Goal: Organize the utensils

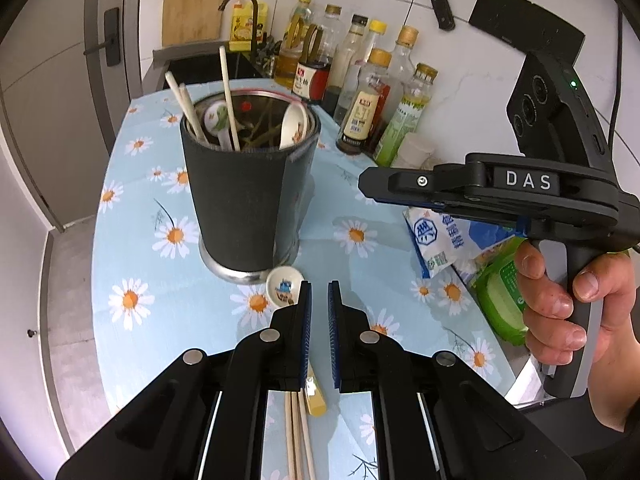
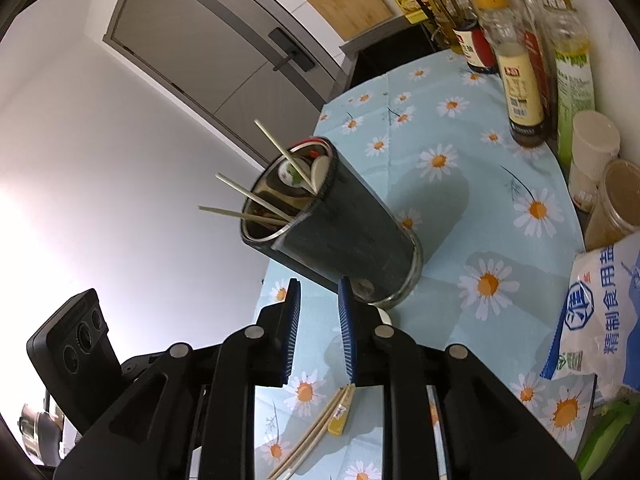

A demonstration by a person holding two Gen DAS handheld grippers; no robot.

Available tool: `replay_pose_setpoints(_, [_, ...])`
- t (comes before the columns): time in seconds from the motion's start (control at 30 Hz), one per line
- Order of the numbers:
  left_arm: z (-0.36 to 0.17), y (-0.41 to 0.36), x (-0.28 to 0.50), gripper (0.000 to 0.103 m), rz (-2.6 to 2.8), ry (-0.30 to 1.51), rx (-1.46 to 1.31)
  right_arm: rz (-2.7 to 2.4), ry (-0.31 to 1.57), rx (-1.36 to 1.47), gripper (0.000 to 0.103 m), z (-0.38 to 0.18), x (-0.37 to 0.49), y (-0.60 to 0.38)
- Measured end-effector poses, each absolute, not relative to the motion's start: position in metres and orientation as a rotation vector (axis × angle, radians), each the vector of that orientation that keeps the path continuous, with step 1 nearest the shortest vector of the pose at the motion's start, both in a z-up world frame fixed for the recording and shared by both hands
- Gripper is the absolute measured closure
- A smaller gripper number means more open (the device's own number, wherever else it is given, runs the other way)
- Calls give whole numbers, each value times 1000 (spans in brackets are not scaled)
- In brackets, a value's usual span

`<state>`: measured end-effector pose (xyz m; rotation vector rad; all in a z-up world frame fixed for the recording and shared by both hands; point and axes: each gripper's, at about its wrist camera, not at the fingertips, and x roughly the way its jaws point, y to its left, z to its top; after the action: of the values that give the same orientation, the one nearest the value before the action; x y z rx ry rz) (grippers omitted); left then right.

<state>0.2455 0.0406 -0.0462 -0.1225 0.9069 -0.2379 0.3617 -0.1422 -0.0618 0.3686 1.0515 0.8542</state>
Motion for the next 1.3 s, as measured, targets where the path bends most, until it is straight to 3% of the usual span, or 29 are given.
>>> replay_pose_setpoints(0.53, [-90,34,247,94,-236,1032,-131,797,1156,361,82,-112,369,-140])
replay_pose_setpoints(0.63, [-99,36,248,84,-228,1057,-146,792,1173,351,82,-121,372,-137])
replay_pose_setpoints(1.3, [-145,44,270,84,-219,1189,-230,824,1292,271,82,-174,386,-102])
